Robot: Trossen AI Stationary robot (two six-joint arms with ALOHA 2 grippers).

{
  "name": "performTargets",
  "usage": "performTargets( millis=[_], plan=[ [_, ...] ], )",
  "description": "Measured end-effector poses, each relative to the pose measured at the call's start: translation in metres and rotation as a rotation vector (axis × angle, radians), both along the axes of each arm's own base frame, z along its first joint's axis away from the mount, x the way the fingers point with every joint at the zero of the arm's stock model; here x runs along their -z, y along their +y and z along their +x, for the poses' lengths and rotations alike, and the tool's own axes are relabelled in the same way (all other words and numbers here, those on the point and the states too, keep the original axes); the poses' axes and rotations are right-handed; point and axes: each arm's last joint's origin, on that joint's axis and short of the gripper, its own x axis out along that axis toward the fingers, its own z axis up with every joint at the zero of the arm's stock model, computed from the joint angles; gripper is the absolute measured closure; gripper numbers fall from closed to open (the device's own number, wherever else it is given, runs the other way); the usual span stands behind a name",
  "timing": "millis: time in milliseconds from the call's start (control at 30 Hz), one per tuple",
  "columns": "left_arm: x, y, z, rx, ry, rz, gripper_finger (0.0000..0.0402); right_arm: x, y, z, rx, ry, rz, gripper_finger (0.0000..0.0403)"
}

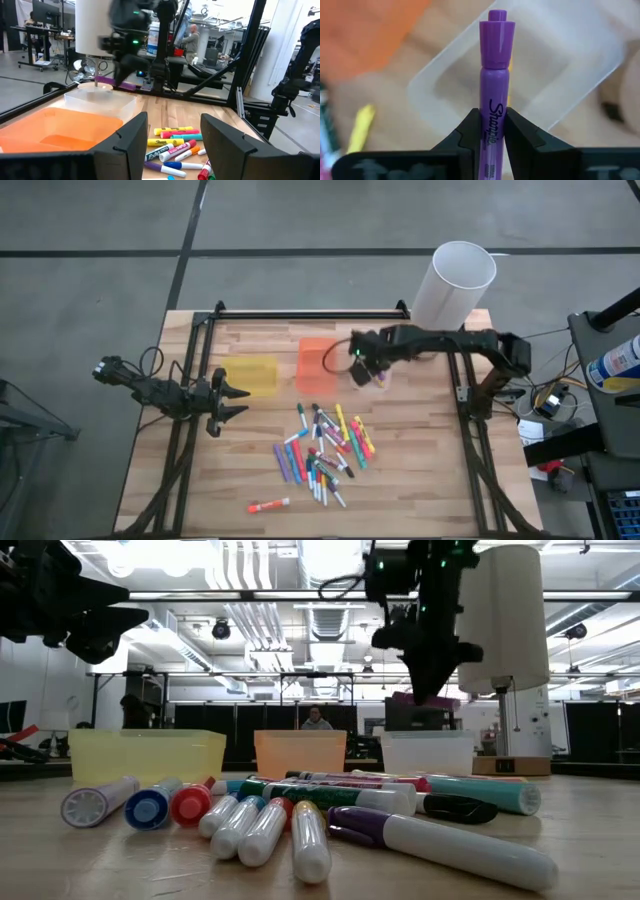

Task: Pick & Place Markers
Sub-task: Put the purple highlighter into the transparent bin

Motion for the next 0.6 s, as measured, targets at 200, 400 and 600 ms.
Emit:
performTargets(
  millis=[200,400,600],
  plan=[
    [0.0,0.0,0.0,0.0,0.0,0.0,0.0223,0.009,-0.032,0.0,0.031,-0.027,0.001,0.0343],
    [0.0,0.0,0.0,0.0,-0.001,0.0,0.0223,0.032,-0.038,0.006,0.037,0.045,0.033,0.0343],
    [0.0,0.0,0.0,0.0,0.0,0.0,0.0223,0.052,-0.04,0.012,0.027,0.097,0.075,0.0342]
  ],
)
